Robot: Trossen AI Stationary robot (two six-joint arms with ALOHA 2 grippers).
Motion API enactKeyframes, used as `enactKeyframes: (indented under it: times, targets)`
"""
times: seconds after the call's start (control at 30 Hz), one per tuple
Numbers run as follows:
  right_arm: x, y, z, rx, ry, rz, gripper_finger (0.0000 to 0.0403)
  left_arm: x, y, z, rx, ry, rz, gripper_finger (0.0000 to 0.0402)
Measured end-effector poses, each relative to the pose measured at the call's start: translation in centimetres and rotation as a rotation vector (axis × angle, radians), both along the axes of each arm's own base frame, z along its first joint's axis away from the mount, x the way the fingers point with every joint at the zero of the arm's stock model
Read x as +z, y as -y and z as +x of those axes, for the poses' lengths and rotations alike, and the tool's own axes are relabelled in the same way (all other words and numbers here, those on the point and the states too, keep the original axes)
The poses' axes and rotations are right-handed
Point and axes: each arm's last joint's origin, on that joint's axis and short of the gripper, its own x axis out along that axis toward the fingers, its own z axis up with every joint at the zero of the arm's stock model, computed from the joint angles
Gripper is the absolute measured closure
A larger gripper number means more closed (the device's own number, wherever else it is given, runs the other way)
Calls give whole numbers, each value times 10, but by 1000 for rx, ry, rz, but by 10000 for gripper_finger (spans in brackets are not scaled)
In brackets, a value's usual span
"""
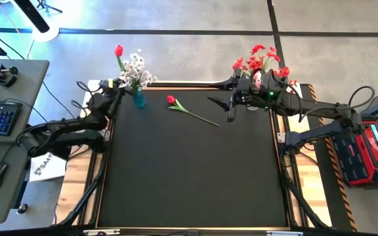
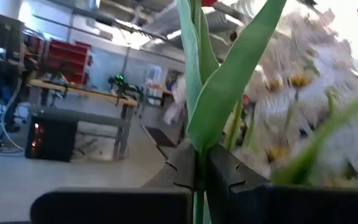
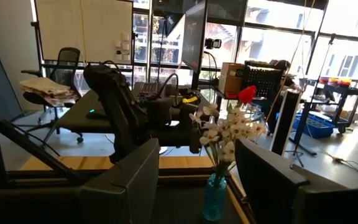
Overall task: Sort flowers into vase by color
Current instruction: Put the bottom red flower into the blue vase
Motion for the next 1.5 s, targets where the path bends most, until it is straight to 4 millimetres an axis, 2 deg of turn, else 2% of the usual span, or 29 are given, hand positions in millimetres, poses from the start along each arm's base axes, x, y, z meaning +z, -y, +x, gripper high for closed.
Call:
enactKeyframes:
  times: [0.2, 0.47, 0.8, 1.03, 1.23, 1.37, 1.5]
  targets:
    - [-1, 0, 0, -3, -13, 5, 204, -9, -2, 3, -45, -54, -73, 386]
    - [-3, 0, 0, -4, -27, 8, 204, -11, -1, 5, -100, -76, -80, 350]
    - [-5, 0, 0, -4, -47, 13, 204, -7, 3, 7, -241, -95, -36, 345]
    - [-5, 0, 0, -3, -52, 39, 204, -7, 6, -1, -118, -123, -88, 345]
    - [-6, 0, 0, -3, -53, 39, 204, -10, 10, -5, -100, -158, -144, 341]
    - [-6, 0, 0, 3, -51, 54, 204, -11, 13, -8, -86, -159, -185, 318]
    - [-7, -1, 0, 21, -54, 106, 204, -14, 17, -12, -89, -161, -239, 272]
